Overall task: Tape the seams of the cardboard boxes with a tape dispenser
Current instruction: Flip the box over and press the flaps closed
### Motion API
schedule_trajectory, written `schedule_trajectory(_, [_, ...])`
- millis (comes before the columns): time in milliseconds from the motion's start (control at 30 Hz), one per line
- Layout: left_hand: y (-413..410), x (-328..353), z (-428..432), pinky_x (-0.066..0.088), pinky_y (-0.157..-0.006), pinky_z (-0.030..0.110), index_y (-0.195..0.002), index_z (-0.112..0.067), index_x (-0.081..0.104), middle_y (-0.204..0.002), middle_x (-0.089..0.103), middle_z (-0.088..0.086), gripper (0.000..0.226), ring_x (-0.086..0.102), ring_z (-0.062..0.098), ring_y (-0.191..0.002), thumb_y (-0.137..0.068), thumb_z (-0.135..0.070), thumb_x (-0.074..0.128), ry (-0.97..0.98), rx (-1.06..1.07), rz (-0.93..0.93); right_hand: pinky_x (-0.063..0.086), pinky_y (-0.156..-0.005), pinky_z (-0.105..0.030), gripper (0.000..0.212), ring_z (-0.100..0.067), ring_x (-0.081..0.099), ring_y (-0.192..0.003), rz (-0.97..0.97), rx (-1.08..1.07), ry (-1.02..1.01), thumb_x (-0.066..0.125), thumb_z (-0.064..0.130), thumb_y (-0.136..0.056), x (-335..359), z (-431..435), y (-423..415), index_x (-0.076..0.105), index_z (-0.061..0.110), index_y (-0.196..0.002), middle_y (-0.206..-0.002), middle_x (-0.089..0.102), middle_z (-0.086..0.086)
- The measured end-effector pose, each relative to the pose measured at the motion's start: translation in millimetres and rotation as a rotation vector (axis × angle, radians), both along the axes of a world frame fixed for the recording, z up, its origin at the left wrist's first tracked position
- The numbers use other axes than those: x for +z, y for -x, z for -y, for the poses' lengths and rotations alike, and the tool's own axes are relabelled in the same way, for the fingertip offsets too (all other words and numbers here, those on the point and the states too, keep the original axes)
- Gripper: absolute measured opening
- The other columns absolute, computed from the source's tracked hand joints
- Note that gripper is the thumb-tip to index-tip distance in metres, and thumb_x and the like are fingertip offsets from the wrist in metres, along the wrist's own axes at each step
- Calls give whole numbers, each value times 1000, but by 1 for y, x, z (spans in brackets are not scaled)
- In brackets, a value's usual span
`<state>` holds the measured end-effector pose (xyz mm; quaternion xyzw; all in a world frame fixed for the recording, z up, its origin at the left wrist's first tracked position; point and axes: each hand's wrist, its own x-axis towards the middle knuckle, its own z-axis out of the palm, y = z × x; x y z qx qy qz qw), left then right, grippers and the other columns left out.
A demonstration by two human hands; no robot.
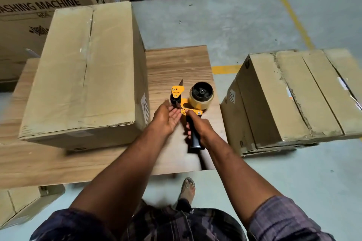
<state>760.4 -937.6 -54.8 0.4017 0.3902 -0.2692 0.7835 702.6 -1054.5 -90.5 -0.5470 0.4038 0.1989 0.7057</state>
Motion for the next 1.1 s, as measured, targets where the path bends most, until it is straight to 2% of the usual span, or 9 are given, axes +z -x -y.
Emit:
schedule_trajectory(233, [-14, 84, -17, 52, -64, 24, -94, -8, 63, -84, 66, 6, 25, 59, 15, -74, -99, -32, 59, 288, 117, 82, 48, -56, -31, 26, -19, 56, -55, 527, 113, 324, 72, 31, -94, 77, 9, -5, 63, 18, -74, -64, 61, 0])
schedule_trajectory(400, [6, 143, -60, 58, -70, 25, -96, -2, 63, -96, 69, 12, 12, 66, 18, -84, -97, -11, 55, 379, 112, 291, 52, -58, -25, 16, -13, 60, -57, 769, 230, 427, 75, 28, -90, 148, -5, -8, 67, 19, -81, -69, 65, -1])
schedule_trajectory(533, [24, 167, -111, 60, -74, 27, -97, 1, 63, -85, 71, 14, 19, 72, 21, -73, -84, -10, 54, 423, 69, 403, 53, -56, -53, 16, -37, 62, -64, 866, 309, 497, 72, 40, -81, 181, -34, -4, 69, 26, -89, -75, 68, -16])
schedule_trajectory(633, [32, 175, -159, 60, -77, 29, -105, 8, 62, -92, 70, 18, 38, 73, 25, -76, -97, -27, 48, 475, 27, 394, 52, -47, -36, 11, -15, 61, -54, 935, 371, 507, 77, 26, -83, 194, -64, -5, 69, 28, -91, -67, 69, 5])
schedule_trajectory(700, [36, 181, -181, 61, -75, 28, -105, 9, 62, -91, 70, 19, 48, 73, 24, -75, -102, -37, 49, 418, 28, 363, 44, -47, -14, 16, 0, 60, -54, 960, 420, 499, 78, 12, -87, 198, -83, -6, 71, 17, -100, -64, 67, 18])
schedule_trajectory(767, [40, 183, -203, 62, -65, 27, -101, 6, 60, -83, 70, 17, 33, 73, 21, -67, -101, -26, 53, 329, 108, 340, 40, -47, -8, 18, 3, 61, -56, 945, 462, 516, 78, 8, -86, 201, -106, -7, 71, 13, -102, -65, 68, 20])
schedule_trajectory(867, [46, 182, -236, 60, -53, 28, -92, 3, 61, -76, 70, 15, 14, 72, 20, -61, -99, -7, 55, 247, 207, 293, 48, -53, -17, 20, -1, 66, -63, 963, 527, 556, 84, 16, -81, 209, -138, -7, 74, 16, -98, -74, 73, 14])
schedule_trajectory(967, [53, 177, -274, 58, -53, 23, -82, 0, 60, -61, 69, 11, 21, 69, 15, -51, -100, -3, 49, 152, 192, 303, 55, -68, -34, 20, -9, 70, -72, 957, 595, 633, 88, 29, -74, 211, -169, -7, 74, 23, -87, -79, 75, 6])
schedule_trajectory(1100, [58, 160, -311, 52, -49, 18, -78, -6, 60, -55, 65, 1, 28, 64, 10, -52, -100, -1, 44, -114, 101, 432, 52, -64, -32, 30, -5, 67, -69, 967, 703, 788, 81, 54, -65, 205, -201, -6, 70, 30, -80, -74, 72, 14])
